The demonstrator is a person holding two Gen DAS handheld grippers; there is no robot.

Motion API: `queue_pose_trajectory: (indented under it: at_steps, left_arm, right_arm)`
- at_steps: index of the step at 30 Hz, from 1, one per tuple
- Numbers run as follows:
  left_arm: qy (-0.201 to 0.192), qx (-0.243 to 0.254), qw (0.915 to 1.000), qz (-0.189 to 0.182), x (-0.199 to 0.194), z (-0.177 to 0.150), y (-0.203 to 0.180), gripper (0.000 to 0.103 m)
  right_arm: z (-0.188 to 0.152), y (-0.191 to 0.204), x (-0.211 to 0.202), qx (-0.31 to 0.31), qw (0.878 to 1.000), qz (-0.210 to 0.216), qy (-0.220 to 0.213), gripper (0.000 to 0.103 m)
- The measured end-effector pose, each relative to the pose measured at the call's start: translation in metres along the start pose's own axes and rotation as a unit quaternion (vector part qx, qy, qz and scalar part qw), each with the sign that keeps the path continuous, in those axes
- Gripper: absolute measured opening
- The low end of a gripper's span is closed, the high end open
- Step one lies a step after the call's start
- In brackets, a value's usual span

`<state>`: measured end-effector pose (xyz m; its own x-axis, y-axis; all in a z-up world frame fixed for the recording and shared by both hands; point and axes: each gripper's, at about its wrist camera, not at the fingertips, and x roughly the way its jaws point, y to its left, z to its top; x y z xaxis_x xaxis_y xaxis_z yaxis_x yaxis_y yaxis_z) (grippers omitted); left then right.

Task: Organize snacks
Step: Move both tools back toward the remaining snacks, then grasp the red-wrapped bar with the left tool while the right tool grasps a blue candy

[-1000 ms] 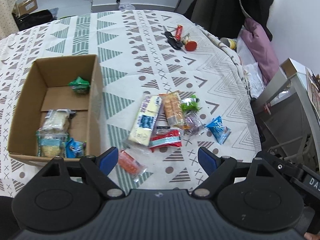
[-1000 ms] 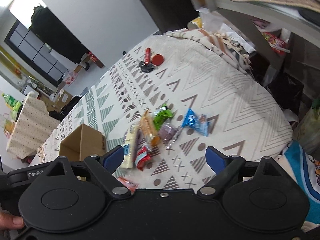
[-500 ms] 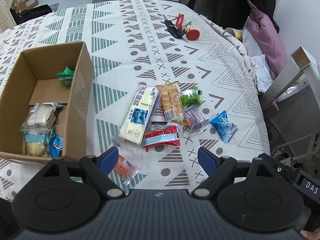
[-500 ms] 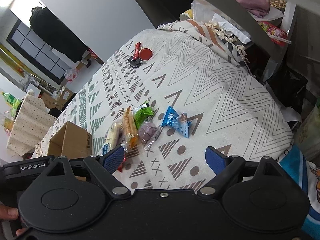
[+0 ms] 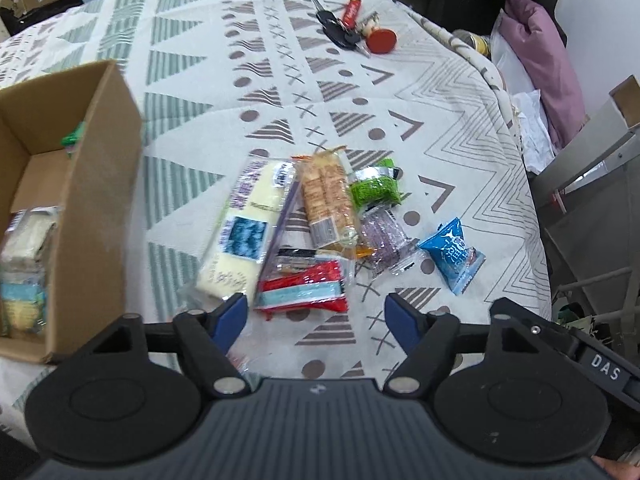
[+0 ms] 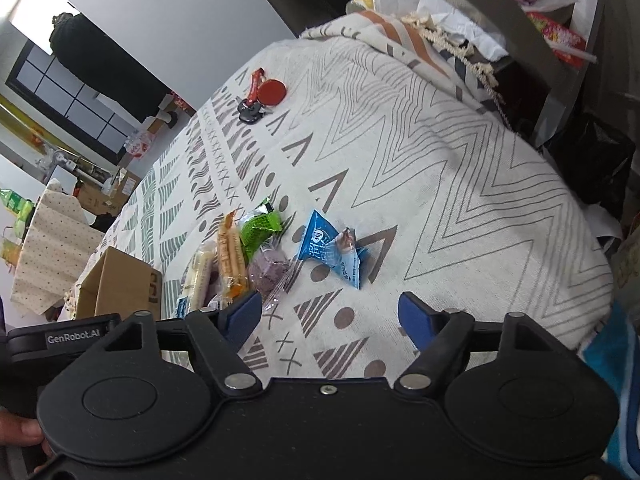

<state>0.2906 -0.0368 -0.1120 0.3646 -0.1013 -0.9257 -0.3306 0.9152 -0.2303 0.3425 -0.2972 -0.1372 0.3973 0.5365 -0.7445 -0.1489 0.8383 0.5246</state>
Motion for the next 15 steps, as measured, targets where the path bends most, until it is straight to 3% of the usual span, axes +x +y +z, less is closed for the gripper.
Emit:
queue_pose_trajectory:
  at_steps: [3, 10, 15]
  left_arm:
    - [0.02, 0.001, 0.9998, -0.008, 0.015, 0.004, -0.004, 0.054]
    - [0.042, 0.014, 0.9984, 0.035, 0.043, 0.01, -0.006, 0.056]
    - [0.051, 0.021, 0.9975, 0.043, 0.056, 0.011, -0.006, 0.058]
  right_arm:
    - [0.003, -0.003, 0.01, 0.007, 1.0, 0.0, 0.009, 0.072]
    - [0.009, -0.01, 0.033, 0.014, 1.0, -0.002, 0.025, 0.072]
    - [0.013, -0.01, 0.046, 0.012, 1.0, 0.005, 0.027, 0.072]
